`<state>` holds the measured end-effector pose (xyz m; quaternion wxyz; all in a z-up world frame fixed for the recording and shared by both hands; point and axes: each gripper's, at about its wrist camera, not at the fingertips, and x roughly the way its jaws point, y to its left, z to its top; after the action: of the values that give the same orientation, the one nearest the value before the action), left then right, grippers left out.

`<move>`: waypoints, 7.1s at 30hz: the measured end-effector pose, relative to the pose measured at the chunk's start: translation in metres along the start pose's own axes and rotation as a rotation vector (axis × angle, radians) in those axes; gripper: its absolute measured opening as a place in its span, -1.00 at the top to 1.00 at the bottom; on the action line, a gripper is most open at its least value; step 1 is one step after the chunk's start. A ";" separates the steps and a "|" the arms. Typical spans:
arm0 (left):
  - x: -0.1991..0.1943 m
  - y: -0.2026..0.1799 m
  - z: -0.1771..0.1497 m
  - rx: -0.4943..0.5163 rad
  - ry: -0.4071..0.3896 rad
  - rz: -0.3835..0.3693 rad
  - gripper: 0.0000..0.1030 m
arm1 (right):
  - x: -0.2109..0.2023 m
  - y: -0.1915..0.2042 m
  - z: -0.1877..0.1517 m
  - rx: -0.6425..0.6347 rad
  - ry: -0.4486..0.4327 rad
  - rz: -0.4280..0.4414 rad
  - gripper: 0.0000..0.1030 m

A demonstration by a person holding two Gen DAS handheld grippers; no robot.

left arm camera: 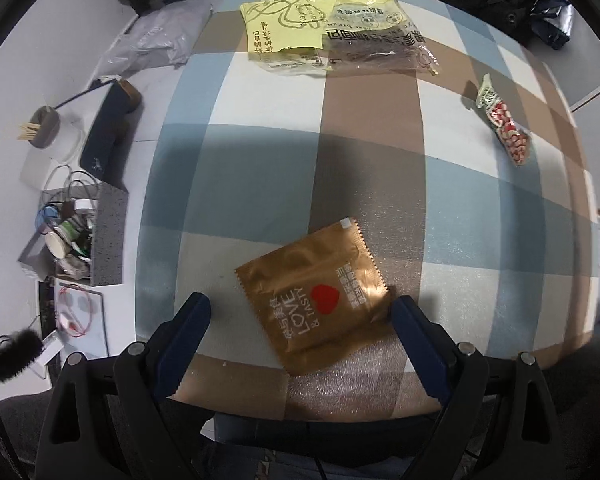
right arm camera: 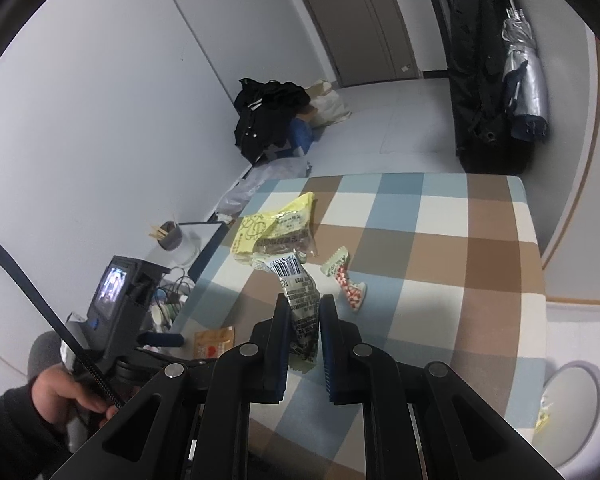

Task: Collect trash
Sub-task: 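Close the left gripper on the brown LOVE wrapper while the right holds its wrapper, then carry both wrappers in both grippers over the white bin, then open the left gripper to drop the brown wrapper while the right gripper releases the barcode wrapper, then move both grippers back over the table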

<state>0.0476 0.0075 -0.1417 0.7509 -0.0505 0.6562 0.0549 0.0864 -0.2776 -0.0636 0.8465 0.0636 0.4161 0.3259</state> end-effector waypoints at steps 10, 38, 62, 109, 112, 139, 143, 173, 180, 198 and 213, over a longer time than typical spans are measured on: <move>-0.006 -0.013 0.001 0.011 -0.069 0.011 -0.32 | -0.011 -0.012 0.000 0.045 -0.019 0.027 0.74; -0.010 0.001 0.006 -0.050 -0.123 -0.156 0.27 | -0.011 -0.017 -0.006 0.064 -0.017 -0.012 0.74; -0.047 -0.014 0.008 0.017 -0.203 -0.369 0.90 | -0.018 -0.021 -0.004 0.066 -0.045 -0.043 0.75; -0.063 -0.414 0.003 0.770 -0.105 -0.598 0.90 | -0.236 -0.335 -0.132 0.673 -0.190 -0.438 0.75; -0.049 -0.425 0.004 0.777 -0.062 -0.589 0.90 | -0.217 -0.354 -0.154 0.716 -0.139 -0.422 0.75; 0.037 -0.464 0.018 0.749 0.179 -0.517 0.90 | -0.063 -0.404 -0.235 0.905 0.199 -0.263 0.56; 0.040 -0.465 0.015 0.760 0.190 -0.514 0.90 | -0.064 -0.404 -0.239 0.897 0.199 -0.273 0.35; 0.060 -0.471 0.006 0.786 0.286 -0.444 -0.03 | -0.120 -0.405 -0.235 1.000 -0.002 -0.417 -0.21; 0.028 -0.450 0.014 0.753 0.132 -0.411 -0.16 | -0.136 -0.398 -0.224 0.983 -0.027 -0.429 -0.33; -0.099 -0.304 0.038 0.492 -0.371 -0.374 -0.50 | -0.217 -0.292 -0.106 0.650 -0.255 -0.501 -0.49; -0.161 -0.169 0.043 0.310 -0.610 -0.334 -0.59 | -0.217 -0.135 0.008 0.287 -0.375 -0.470 -0.71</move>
<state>0.0935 -0.1559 0.0241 0.9091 -0.0239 0.3857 -0.1557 0.0636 -0.5126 0.0340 0.9428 0.1435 0.2979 0.0423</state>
